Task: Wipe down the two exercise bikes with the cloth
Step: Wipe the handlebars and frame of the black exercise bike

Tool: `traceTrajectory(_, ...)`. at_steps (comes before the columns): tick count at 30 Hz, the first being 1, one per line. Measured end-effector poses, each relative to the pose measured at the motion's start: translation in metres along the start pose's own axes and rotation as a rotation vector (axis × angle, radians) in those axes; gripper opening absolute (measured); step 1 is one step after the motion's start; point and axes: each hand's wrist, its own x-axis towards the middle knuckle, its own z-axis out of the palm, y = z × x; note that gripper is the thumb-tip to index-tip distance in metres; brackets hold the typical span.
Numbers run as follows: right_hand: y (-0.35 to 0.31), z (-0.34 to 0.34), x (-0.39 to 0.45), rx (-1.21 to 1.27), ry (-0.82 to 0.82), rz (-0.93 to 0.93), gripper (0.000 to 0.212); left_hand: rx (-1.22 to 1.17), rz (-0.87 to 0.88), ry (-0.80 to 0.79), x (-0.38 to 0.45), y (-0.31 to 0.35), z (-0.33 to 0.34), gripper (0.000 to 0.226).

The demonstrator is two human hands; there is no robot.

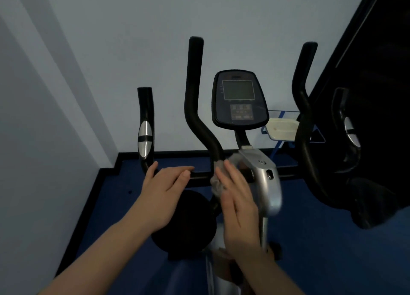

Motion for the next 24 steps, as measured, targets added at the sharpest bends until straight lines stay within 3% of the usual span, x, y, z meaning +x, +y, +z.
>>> traceTrajectory(4,0.001,-0.008,0.003,-0.069,-0.046,-0.025,0.042,-0.013,0.004,-0.012,0.001,-0.001,0.0,0.033)
traceTrajectory(7,-0.006,-0.01,0.026,-0.112,0.047,-0.001,0.035,-0.02,-0.001,-0.014,0.002,-0.002,0.002,0.03)
traceTrajectory(11,-0.012,0.0,-0.014,0.003,0.136,0.11,0.028,-0.064,-0.021,-0.016,0.0,-0.002,0.002,0.027)
traceTrajectory(20,-0.016,0.011,0.007,0.057,0.277,0.171,0.024,-0.025,0.005,-0.027,-0.001,-0.002,0.001,0.028)
traceTrajectory(24,-0.008,0.002,0.003,0.043,0.22,0.161,0.023,-0.034,0.008,-0.028,0.0,-0.001,0.0,0.027)
